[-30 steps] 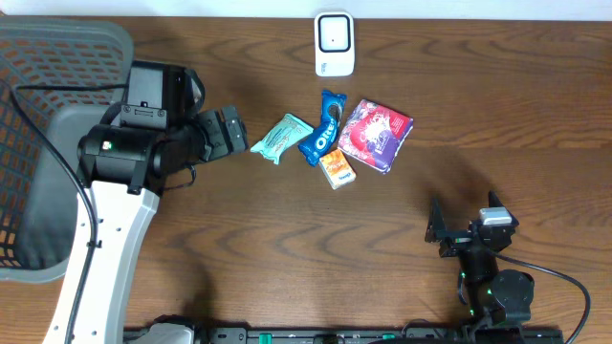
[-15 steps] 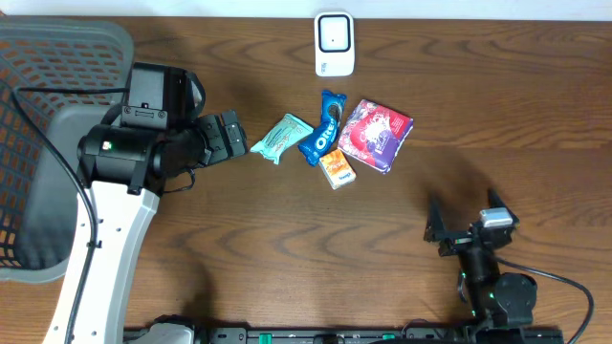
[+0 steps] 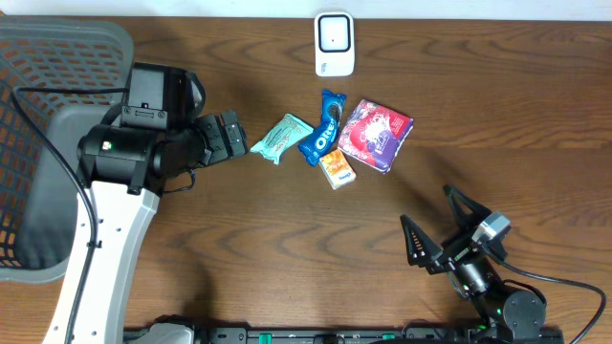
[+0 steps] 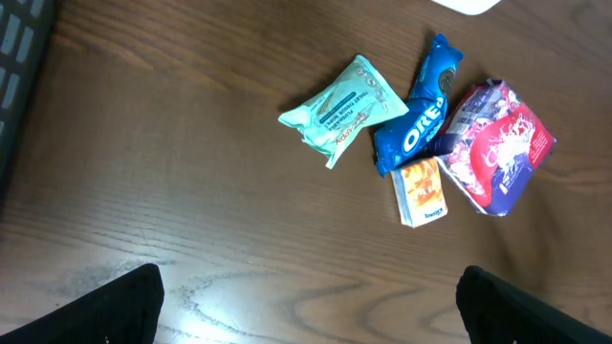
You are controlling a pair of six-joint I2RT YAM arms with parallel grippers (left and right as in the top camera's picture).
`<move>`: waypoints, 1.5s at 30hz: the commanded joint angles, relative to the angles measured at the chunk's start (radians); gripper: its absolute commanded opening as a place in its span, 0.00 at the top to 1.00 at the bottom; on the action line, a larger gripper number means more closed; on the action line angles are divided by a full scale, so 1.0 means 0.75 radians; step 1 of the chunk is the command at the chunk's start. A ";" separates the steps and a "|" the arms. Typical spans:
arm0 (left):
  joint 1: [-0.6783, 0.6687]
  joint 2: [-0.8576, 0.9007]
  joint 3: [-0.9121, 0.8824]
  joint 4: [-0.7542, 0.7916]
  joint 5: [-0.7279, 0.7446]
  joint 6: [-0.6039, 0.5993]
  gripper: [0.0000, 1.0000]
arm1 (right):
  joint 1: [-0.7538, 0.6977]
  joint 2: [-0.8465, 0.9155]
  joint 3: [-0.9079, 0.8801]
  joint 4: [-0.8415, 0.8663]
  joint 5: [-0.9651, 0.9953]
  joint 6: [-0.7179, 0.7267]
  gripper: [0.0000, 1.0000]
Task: Scan the item barcode
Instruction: 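Pull the left gripper back and extend the right gripper toward the items, then close the right gripper on the pink-purple package and lift it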
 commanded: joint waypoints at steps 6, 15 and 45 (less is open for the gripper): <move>0.006 0.001 0.009 -0.004 -0.013 0.017 0.02 | -0.017 0.181 0.233 -0.117 -0.013 -0.053 0.01; 0.006 0.001 0.009 -0.003 -0.012 0.018 0.02 | -0.027 1.003 0.901 -0.711 -0.026 -0.329 0.01; 0.006 0.001 0.009 -0.004 -0.013 0.017 0.02 | -0.005 1.922 1.244 -0.830 0.146 0.165 0.01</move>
